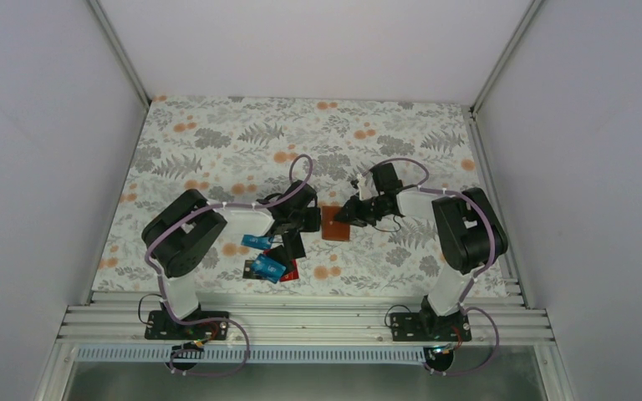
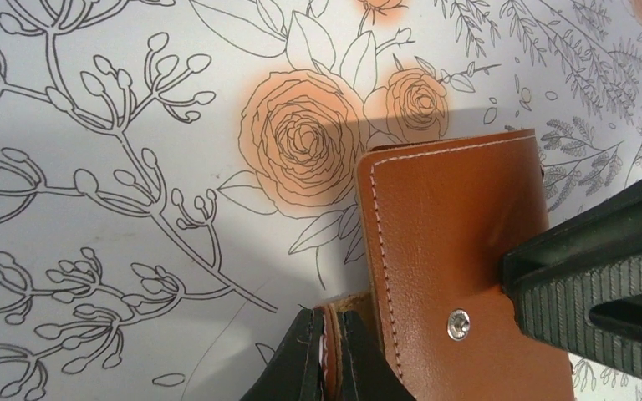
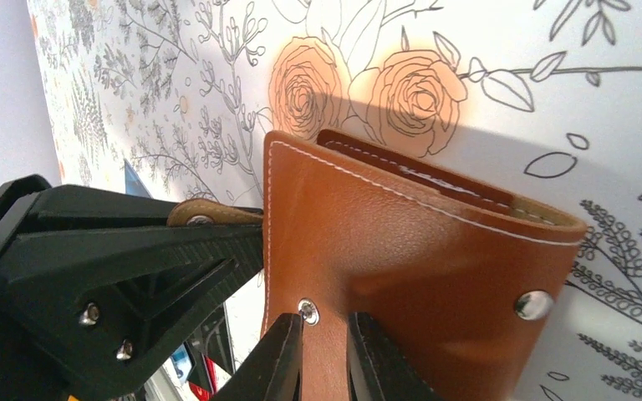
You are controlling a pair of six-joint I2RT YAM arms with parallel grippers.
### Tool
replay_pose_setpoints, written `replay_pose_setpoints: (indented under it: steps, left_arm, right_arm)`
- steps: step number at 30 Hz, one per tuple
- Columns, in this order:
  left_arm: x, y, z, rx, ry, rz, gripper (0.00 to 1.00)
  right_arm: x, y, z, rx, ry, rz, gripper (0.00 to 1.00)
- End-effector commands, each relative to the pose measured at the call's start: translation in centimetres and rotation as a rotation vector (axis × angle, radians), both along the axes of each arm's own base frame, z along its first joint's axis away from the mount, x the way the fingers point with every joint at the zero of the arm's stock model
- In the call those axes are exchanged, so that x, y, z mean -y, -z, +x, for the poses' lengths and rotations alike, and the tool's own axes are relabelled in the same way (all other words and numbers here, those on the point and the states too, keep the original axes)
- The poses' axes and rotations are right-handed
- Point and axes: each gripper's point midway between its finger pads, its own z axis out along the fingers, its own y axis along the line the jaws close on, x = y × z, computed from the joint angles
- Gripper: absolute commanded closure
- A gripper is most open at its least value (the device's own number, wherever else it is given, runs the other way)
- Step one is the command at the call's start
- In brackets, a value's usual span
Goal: Put the credit cards into the card holder
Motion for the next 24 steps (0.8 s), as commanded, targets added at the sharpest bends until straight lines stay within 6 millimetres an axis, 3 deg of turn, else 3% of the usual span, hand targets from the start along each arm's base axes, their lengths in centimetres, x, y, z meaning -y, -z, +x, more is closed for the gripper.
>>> replay_pose_setpoints:
  steps: [1, 13, 17, 24]
  left_arm:
    - [-1.2, 0.6, -1.1, -0.022, 0.005, 0.082, 0.98]
    - [-0.1, -2.0, -1.0, 0.064, 0.010, 0.125, 0.95]
    - [0.5, -3.1, -0.8, 0.094, -0.004, 0.158, 0.86]
    - [2.1, -5.4, -1.3, 0.131, 0.051, 0.164, 0.60]
  right_arm:
    - [1.6, 2.7, 0.2, -0.028, 0.055, -0.096, 0.84]
    - [2.8, 3.9, 0.1, -0.051, 0.114, -0.179, 0.85]
    - [2.7, 3.9, 0.0, -0.046, 0.103, -0.183, 0.85]
    - [2.5, 4.3, -0.3, -0.050, 0.089, -0.178, 0.85]
